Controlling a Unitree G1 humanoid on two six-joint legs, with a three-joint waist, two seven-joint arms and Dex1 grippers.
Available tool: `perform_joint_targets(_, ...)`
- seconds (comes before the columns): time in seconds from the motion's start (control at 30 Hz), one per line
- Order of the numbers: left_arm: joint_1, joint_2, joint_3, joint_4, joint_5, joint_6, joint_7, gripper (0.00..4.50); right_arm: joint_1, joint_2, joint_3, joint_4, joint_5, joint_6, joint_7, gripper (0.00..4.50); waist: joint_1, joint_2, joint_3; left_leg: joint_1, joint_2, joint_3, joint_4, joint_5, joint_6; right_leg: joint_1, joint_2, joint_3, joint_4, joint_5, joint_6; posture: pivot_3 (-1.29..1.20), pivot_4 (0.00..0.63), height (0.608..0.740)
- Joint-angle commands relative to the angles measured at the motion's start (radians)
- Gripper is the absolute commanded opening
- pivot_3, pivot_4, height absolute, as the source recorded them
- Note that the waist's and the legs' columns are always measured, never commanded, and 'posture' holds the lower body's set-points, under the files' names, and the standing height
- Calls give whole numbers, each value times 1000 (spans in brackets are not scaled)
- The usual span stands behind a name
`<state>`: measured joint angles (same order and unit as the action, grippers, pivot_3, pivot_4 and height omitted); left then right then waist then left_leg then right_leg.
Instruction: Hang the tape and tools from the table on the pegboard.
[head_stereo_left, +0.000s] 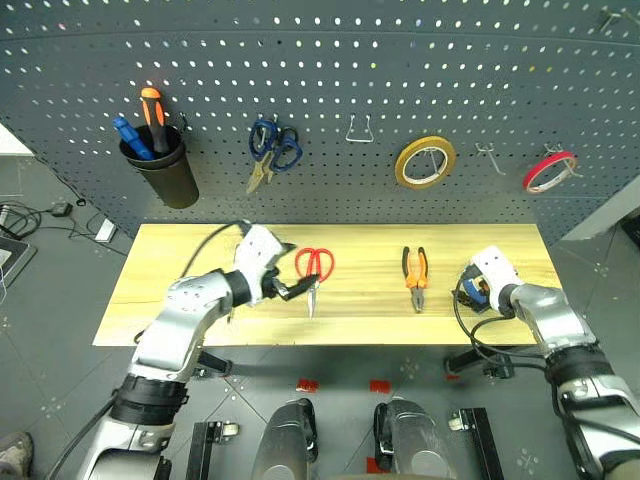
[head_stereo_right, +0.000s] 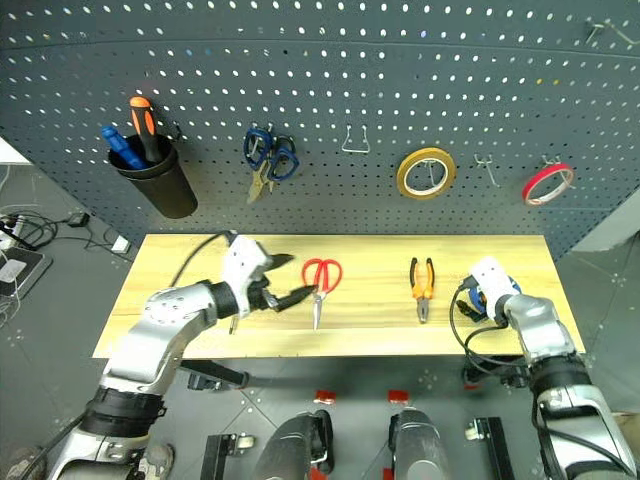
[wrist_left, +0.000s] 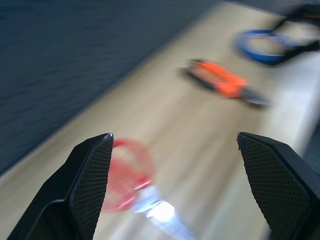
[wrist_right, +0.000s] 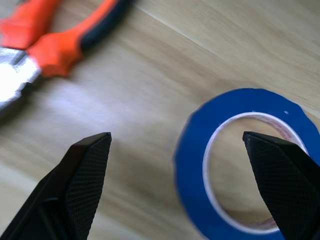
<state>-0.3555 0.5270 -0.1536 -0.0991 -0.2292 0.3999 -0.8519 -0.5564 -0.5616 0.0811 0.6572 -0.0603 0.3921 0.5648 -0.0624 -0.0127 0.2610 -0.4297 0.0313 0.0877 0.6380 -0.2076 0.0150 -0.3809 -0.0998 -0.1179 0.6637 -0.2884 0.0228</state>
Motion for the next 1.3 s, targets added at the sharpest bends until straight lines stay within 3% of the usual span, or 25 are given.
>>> perform_joint_targets(0.03, -33, 15, -78, -27, 6, -73, -118, 4166, -85, -12, -6, 138, -11, -10, 17, 4500, -2, 0, 8, -1, 0, 1, -1, 0, 0, -1, 0, 0, 0, 0, 0, -219, 301, 740)
perform_joint_targets(0.3, -58, -10, -192, -8, 85, -181, -176, 4166, -218, 4, 56, 400, -76, -24, 63, 4500, -10, -1, 19, -2, -1, 4, -3, 0, 0, -4, -1, 0, 0, -1, 1, -212, 308, 740)
perform_joint_targets(0.53, -25, -25, -206, -49, 70, -167, -186, 4212, -234, 26, 104, 495, -129, -71, 38, 2223, -17, -5, 21, -1, 0, 2, -1, 0, 0, -2, -2, 0, 1, 0, 1, -199, 307, 740)
perform_joint_targets(0.7, -12, -36, -194, -72, 60, -150, -178, 4212, -190, 21, 90, 425, -125, -106, -12, 702, -16, -5, 21, -1, 0, -1, 3, 0, 0, 1, -2, -1, 1, 0, 2, -203, 298, 740)
perform_joint_targets(0.87, -14, -69, -161, -73, 48, -158, -132, 4212, -51, -33, 48, 128, -113, -121, -55, 688, -4, -5, 21, -1, 0, -2, 4, 0, 0, 2, -2, -2, 1, 0, 2, -217, 293, 740)
perform_joint_targets(0.97, -46, -141, -110, -65, 28, -155, -49, 4212, 166, -60, -20, -321, -123, -103, -123, 687, 10, -1, 23, -2, 0, -1, 3, 0, 0, 0, -2, -1, 1, 0, 2, -233, 291, 740)
perform_joint_targets(1.1, -95, -218, -62, -70, 9, -143, 34, 4212, 419, -68, -48, -764, -226, -169, -232, 685, 11, -1, 24, -6, -1, 0, 2, 0, 0, -4, -2, -1, 1, 0, 3, -243, 290, 740)
perform_joint_targets(1.3, -165, -277, -42, -75, -25, -120, 75, 4212, 557, -53, -70, -1021, -339, -312, -358, 685, -3, -2, 25, -4, 0, 1, 2, 0, 0, -5, -2, 0, 2, -3, 10, -272, 289, 740)
